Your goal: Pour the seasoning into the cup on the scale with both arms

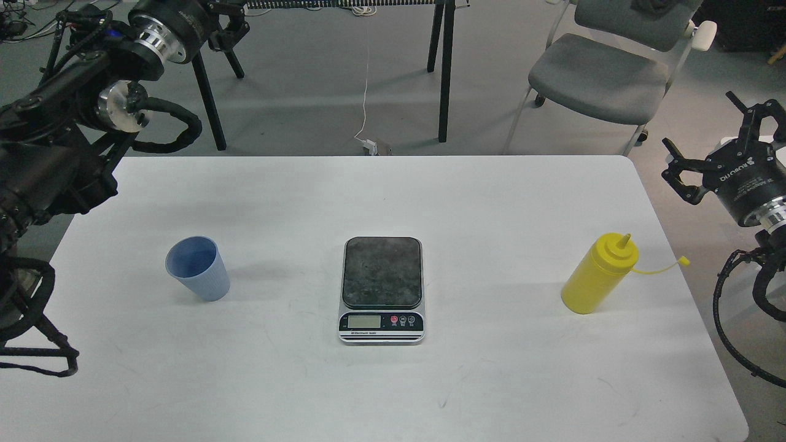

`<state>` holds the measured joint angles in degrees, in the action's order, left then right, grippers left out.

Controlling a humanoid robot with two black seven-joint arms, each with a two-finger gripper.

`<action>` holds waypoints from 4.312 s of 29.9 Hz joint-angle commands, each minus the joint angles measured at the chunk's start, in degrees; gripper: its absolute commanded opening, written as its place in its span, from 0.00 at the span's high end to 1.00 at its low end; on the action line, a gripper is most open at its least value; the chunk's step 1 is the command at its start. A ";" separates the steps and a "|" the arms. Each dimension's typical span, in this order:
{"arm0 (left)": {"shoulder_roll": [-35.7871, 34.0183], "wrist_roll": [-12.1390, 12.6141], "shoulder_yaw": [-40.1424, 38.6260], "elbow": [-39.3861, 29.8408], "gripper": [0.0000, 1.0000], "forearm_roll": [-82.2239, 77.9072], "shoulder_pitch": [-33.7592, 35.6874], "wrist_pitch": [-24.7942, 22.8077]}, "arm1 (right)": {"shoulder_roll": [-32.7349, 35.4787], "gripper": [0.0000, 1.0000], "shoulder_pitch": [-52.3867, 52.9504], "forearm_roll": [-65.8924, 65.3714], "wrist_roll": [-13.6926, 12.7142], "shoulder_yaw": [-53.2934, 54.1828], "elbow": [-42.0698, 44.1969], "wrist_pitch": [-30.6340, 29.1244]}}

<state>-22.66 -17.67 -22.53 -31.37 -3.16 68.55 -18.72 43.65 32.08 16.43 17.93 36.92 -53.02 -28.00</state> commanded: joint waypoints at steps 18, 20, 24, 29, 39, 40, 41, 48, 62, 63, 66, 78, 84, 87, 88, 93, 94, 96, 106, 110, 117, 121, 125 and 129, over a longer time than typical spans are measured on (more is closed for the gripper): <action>-1.15 -2.02 3.00 -0.63 0.00 -2.63 -0.79 1.23 | 0.12 0.01 -0.26 0.00 0.09 -0.10 -0.07 0.00; -1.77 -2.02 5.64 -0.63 0.00 -6.31 -0.79 0.71 | 0.12 0.01 -0.35 0.00 0.09 -0.10 0.02 0.00; -2.47 -2.02 12.14 -2.29 0.00 -15.45 -0.53 -1.40 | 0.12 0.01 -0.35 -0.09 0.09 -0.10 0.11 0.00; -7.74 -2.19 17.07 -6.51 0.00 -28.02 -0.88 -6.67 | 0.04 0.01 -0.35 -0.26 0.09 -0.10 0.11 0.00; -14.77 -4.39 17.43 -13.00 0.00 -48.50 -4.04 -9.28 | -0.14 0.01 -1.05 -0.26 0.27 -0.01 -0.07 0.00; -15.65 -4.74 17.43 -14.24 0.00 -51.22 -4.74 -9.28 | -0.14 0.01 -1.05 -0.26 0.27 -0.01 -0.07 0.00; -16.70 -5.00 17.34 -15.21 0.00 -53.51 -5.53 -9.28 | -0.14 0.01 -1.05 -0.26 0.27 -0.01 -0.16 0.00; -20.23 -7.02 18.65 -16.88 0.00 -58.89 -6.41 -9.28 | 0.03 0.01 -1.05 -0.26 0.27 -0.01 -0.07 0.00; -23.48 -10.33 22.35 -17.94 0.04 -71.01 -8.61 -9.28 | 0.04 0.01 -1.23 -0.35 0.27 -0.01 -0.42 0.00; -23.74 -10.33 22.44 -17.77 0.04 -71.54 -8.70 -9.28 | 0.04 0.01 -1.23 -0.35 0.27 -0.01 -0.42 0.00; -25.50 -10.33 22.35 -17.24 0.04 -73.47 -9.14 -9.28 | 0.04 0.01 -1.23 -0.35 0.27 -0.01 -0.51 0.00; -28.66 -10.33 22.44 -16.97 0.05 -77.69 -10.72 -9.28 | -0.14 0.01 -1.23 -0.35 0.27 -0.01 -0.60 0.00; -28.84 -10.33 22.35 -17.06 0.05 -78.58 -14.06 -9.28 | 0.03 0.01 -1.23 -0.35 0.35 -0.01 -0.60 0.00; -28.84 -10.33 22.35 -17.06 0.05 -78.58 -14.41 -9.28 | 0.12 0.01 -1.23 -0.35 0.35 -0.01 -0.60 0.00; -28.84 -10.33 22.35 -17.06 0.05 -78.58 -14.41 -9.28 | 0.12 0.01 -1.32 -0.35 0.35 -0.01 -0.60 0.00; -28.75 -10.33 22.35 -17.06 0.05 -78.49 -14.50 -9.28 | 0.04 0.01 -1.23 -0.35 0.35 -0.01 -0.60 0.00; -28.67 -10.33 22.35 -17.06 0.05 -78.40 -14.50 -9.28 | 0.04 0.01 -1.23 -0.35 0.35 -0.01 -0.69 0.00; -28.58 -10.33 22.35 -17.06 0.05 -78.49 -14.94 -9.28 | 0.04 0.01 -1.23 -0.35 0.35 -0.01 -0.69 0.00; -27.88 -10.33 22.35 -17.06 0.05 -78.32 -15.56 -9.28 | 0.12 0.01 -1.23 -0.35 0.35 -0.01 -0.60 0.00; -27.44 -10.33 22.35 -16.97 0.04 -77.88 -15.90 -9.28 | 0.04 0.01 -1.23 -0.35 0.35 -0.01 -0.60 0.00; -24.10 -10.33 22.35 -13.55 0.05 -78.40 -18.10 -9.28 | -0.14 0.01 -1.67 -0.35 0.44 -0.01 -1.12 0.00; -23.39 -10.33 22.35 -11.53 0.05 -78.32 -18.72 -9.28 | 0.04 0.01 -1.76 -0.35 0.35 -0.10 -1.39 0.00; -22.78 -10.33 22.35 -11.18 0.05 -78.67 -20.56 -8.62 | 0.12 0.01 -1.76 -0.35 0.35 -0.10 -1.39 0.00; -21.29 -10.33 22.44 -9.68 0.23 -79.28 -21.62 -5.19 | 0.12 0.01 -1.76 -0.35 0.36 -0.10 -1.48 0.00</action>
<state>-44.94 -28.00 -0.12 -42.08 -81.84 47.73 -26.16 43.75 30.32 16.08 18.32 36.83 -54.45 -28.00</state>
